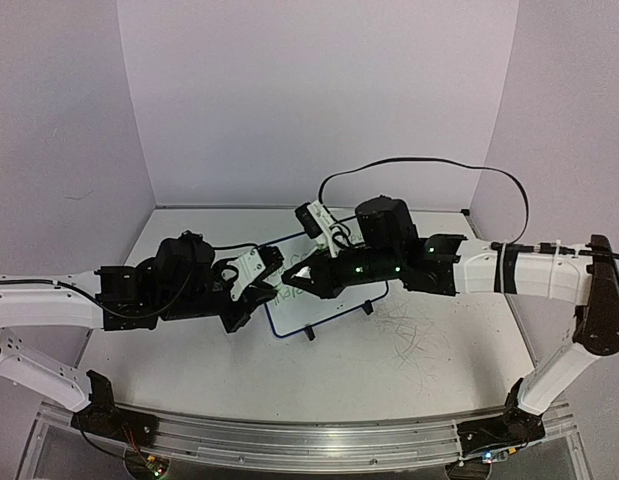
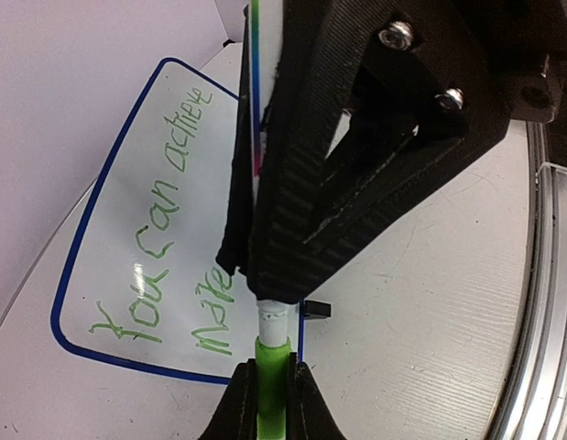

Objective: Write a sentence on the whiteboard
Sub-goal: Insert the whiteboard marker without the cap into the pen cap.

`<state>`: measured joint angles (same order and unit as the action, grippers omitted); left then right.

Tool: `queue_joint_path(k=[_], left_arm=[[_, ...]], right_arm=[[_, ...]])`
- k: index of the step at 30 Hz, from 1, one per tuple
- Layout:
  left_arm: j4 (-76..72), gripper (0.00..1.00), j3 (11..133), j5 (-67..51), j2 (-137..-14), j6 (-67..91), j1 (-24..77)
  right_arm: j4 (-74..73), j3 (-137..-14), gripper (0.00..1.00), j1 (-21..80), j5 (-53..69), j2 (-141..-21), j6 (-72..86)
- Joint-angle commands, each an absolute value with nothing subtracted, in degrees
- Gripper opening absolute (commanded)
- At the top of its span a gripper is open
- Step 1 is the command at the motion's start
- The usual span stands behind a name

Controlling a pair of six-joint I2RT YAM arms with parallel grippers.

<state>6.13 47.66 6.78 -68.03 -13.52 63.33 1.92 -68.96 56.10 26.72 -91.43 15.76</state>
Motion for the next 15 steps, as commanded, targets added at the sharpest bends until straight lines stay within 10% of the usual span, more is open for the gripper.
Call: queue_joint_path(k=[1,15], left_arm=[[-4.7,0.00,50.3,9.9,-65.8,-14.4,64.3],[-8.2,0.00,52.8,9.4,-67.0,-19.1,67.6]], right_arm=[[2.1,-71.2,0.00,57.8,29.5,-94.4,25.1],[1.7,-71.8,0.00,58.3,39.8,-98.0,18.2]])
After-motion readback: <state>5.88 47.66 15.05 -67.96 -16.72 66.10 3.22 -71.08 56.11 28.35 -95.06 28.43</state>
